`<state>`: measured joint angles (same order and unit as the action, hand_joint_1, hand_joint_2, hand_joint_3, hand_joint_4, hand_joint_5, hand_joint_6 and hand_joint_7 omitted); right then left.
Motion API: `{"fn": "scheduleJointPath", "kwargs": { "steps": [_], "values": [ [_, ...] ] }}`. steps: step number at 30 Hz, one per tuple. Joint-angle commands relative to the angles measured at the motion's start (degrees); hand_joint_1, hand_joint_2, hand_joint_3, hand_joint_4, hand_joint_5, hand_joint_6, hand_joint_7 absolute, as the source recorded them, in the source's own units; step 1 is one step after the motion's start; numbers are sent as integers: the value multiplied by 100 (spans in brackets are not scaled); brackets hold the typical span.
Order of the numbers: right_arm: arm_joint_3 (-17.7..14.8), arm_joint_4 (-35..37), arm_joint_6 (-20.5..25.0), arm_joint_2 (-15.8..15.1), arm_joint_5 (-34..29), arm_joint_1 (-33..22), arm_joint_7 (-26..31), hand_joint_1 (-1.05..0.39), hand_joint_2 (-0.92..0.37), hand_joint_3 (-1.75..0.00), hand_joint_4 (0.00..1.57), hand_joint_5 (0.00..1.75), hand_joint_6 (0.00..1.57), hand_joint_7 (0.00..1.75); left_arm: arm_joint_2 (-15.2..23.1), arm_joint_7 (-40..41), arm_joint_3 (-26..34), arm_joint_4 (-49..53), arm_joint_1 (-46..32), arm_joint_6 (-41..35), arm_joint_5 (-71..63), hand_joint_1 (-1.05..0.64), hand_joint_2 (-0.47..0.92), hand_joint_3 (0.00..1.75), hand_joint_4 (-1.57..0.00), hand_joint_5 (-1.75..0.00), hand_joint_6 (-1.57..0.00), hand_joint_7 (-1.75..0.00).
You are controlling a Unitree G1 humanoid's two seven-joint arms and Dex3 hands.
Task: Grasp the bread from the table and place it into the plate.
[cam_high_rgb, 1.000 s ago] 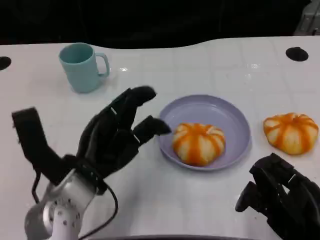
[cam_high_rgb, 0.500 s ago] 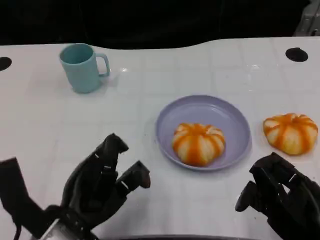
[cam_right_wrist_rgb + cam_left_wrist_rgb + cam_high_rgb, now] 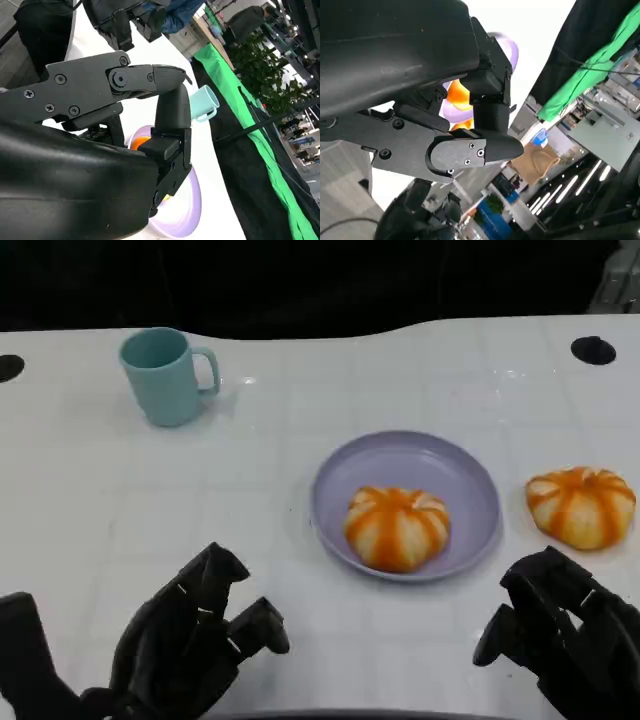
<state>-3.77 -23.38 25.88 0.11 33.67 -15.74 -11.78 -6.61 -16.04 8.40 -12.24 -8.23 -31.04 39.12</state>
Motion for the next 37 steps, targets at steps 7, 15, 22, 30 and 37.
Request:
{"fn": "scheduleJointPath", "kwargs": {
  "steps": [7,15,22,30,37],
  "values": [
    [-94,-37,-84,-135,34,-32,-143,-52,-92,-29,57,175,46,156,18,191,-49,20,-142,231,-176,-57,92,44,-81,-175,-56,-175],
    [-113,-38,-53,-128,49,-39,-133,-52,-92,-27,58,175,50,153,39,277,-86,-29,-174,127,-141,-58,92,36,-79,-175,-52,-175],
    [-94,46,-107,-131,-11,9,-153,-53,-92,-26,59,175,50,154,79,236,-95,73,-112,199,-168,-58,92,34,-79,-175,-53,-175],
    [-84,157,-208,-106,-13,46,-221,-53,-92,-25,60,175,50,155,107,216,-98,163,-57,252,-163,-58,92,33,-82,-175,-58,-175],
    [-89,123,-145,-102,-3,58,-118,-52,-92,-26,62,175,52,155,127,270,-120,77,-57,188,-151,-58,92,35,-81,-175,-57,-175]
  ]
}}
